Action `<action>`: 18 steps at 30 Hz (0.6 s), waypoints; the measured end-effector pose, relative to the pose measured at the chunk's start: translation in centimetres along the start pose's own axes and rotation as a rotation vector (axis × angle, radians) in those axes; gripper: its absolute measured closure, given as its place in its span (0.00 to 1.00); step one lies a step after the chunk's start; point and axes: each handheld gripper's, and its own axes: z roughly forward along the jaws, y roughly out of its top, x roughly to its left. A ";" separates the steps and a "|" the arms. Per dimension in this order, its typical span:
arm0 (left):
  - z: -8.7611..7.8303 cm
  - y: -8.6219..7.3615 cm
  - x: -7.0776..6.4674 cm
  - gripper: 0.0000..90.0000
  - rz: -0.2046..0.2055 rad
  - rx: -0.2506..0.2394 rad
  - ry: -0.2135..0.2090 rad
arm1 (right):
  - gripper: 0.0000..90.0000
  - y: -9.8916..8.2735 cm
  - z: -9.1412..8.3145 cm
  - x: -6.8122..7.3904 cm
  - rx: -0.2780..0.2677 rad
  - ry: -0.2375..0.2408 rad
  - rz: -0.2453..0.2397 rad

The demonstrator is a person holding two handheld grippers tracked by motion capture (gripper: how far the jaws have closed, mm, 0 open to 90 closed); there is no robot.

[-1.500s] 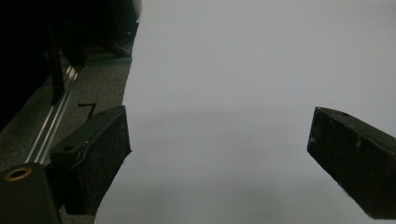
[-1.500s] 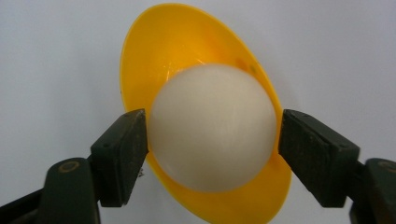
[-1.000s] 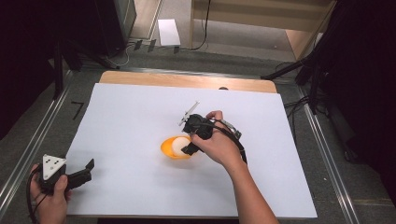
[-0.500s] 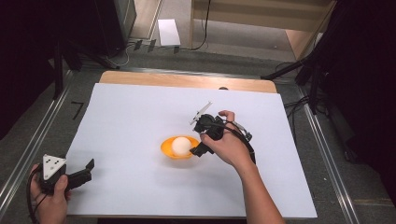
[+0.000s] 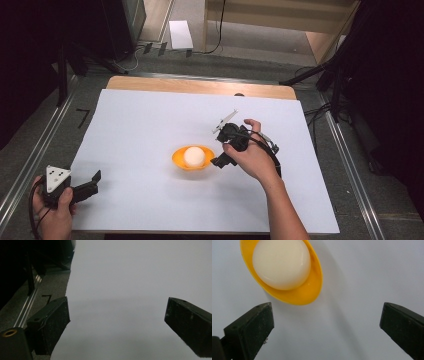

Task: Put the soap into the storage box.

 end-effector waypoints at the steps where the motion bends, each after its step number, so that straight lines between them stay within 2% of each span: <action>1: 0.0 0.0 0.0 0.07 0.000 0.000 0.001 | 0.00 -0.3 -0.1 -0.2 0.002 -0.001 0.010; 5: 0.0 0.0 0.0 0.07 0.002 0.000 0.001 | 0.00 -0.8 -0.2 -0.4 -0.005 0.000 0.010; 18: 0.1 0.0 -0.1 0.07 0.004 -0.001 0.004 | 0.00 -3.3 -0.7 -1.4 0.010 -0.014 0.063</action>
